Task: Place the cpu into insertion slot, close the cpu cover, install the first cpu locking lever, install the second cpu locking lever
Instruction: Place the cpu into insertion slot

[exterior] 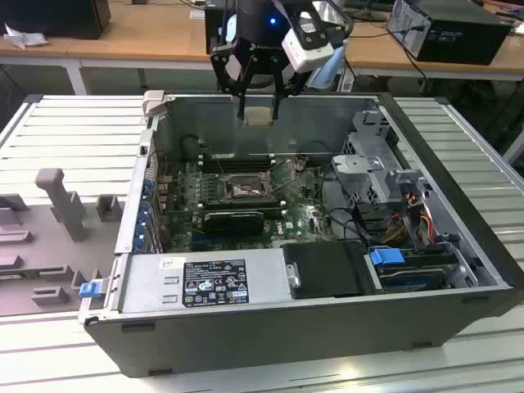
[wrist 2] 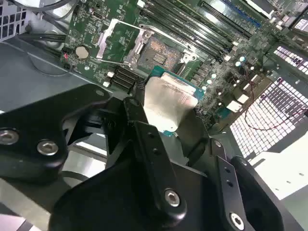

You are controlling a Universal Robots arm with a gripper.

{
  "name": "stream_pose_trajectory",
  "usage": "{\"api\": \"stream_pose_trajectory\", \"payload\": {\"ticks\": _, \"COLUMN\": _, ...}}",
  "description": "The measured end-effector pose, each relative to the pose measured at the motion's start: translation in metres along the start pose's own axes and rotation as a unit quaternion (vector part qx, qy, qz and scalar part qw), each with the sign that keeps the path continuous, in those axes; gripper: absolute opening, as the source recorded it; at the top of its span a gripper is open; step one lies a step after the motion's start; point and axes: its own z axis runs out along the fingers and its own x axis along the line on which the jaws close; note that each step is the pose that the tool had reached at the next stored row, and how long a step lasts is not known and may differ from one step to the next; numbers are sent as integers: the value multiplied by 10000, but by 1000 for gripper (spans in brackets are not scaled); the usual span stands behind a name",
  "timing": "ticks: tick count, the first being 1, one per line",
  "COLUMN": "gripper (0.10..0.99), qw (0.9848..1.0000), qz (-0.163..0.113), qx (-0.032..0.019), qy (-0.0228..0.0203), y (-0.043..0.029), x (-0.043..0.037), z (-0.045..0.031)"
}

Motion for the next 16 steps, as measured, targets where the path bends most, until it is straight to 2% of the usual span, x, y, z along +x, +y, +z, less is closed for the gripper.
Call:
{"api": "stream_pose_trajectory", "payload": {"ticks": 3, "gripper": 525, "qw": 9992, "qz": 395, "qx": -8, "qy": -35, "y": 0, "x": 0, "z": 2}}
{"api": "stream_pose_trajectory", "payload": {"ticks": 4, "gripper": 525, "qw": 9990, "qz": 447, "qx": -8, "qy": -40, "y": 0, "x": 0, "z": 2}}
{"api": "stream_pose_trajectory", "payload": {"ticks": 10, "gripper": 525, "qw": 9988, "qz": 494, "qx": -8, "qy": -44, "y": -3, "x": -1, "z": 15}}
{"api": "stream_pose_trajectory", "payload": {"ticks": 12, "gripper": 525, "qw": 9980, "qz": 631, "qx": -12, "qy": -56, "y": -3, "x": 0, "z": 15}}
{"api": "stream_pose_trajectory", "payload": {"ticks": 16, "gripper": 525, "qw": 9973, "qz": 732, "qx": -14, "qy": -65, "y": -3, "x": 0, "z": 15}}
